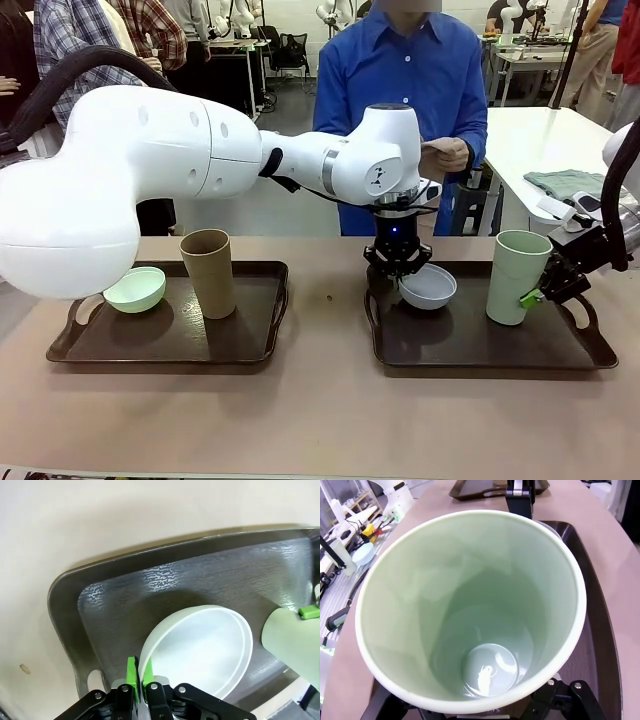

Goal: Set up a tray with a mat and arrange the tableware.
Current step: Pick up the Picnic Bowl and Reusable plastic cup from the Handle tray in front of the human's position and hold them in the air.

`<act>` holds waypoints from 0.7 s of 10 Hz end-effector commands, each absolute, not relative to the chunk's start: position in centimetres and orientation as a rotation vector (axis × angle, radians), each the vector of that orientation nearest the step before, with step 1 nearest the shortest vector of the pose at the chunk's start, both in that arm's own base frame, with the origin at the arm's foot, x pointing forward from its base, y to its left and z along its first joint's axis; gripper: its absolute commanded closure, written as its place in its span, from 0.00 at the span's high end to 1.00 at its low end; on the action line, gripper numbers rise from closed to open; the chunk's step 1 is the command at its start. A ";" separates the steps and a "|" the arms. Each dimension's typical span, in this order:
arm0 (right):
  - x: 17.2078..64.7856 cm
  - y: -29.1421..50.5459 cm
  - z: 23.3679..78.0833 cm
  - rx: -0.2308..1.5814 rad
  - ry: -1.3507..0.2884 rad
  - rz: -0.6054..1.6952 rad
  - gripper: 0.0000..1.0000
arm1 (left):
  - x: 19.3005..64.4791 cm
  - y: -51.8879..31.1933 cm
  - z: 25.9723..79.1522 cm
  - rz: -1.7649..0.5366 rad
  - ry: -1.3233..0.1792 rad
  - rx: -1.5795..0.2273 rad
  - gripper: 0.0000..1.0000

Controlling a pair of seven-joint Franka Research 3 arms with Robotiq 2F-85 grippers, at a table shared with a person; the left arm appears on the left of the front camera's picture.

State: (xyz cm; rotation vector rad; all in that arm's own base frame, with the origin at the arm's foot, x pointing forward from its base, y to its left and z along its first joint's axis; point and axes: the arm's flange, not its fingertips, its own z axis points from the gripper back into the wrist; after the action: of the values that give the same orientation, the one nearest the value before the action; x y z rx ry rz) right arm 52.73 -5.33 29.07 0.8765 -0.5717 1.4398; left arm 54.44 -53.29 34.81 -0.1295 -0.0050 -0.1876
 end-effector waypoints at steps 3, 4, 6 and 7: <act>50.5 -6.5 33.3 0.814 -0.657 1.415 0.26 | 52.5 -52.9 36.7 -0.142 -0.017 -0.059 0.00; 49.1 -7.0 36.0 0.788 -0.671 1.423 0.26 | 51.4 -52.9 38.7 -0.155 -0.060 -0.083 0.00; 46.5 -7.8 40.7 0.749 -0.699 1.416 0.26 | 48.6 -53.2 43.2 -0.185 -0.149 -0.106 0.00; 45.2 -8.0 42.8 0.734 -0.729 1.419 0.26 | 47.2 -53.3 45.0 -0.184 -0.188 -0.098 0.00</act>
State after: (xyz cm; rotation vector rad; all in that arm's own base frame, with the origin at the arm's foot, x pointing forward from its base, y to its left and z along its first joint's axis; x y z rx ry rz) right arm 47.12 -8.43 41.92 0.7440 -0.7163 1.4435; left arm 49.54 -54.45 44.70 -0.1239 -0.1269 -0.2085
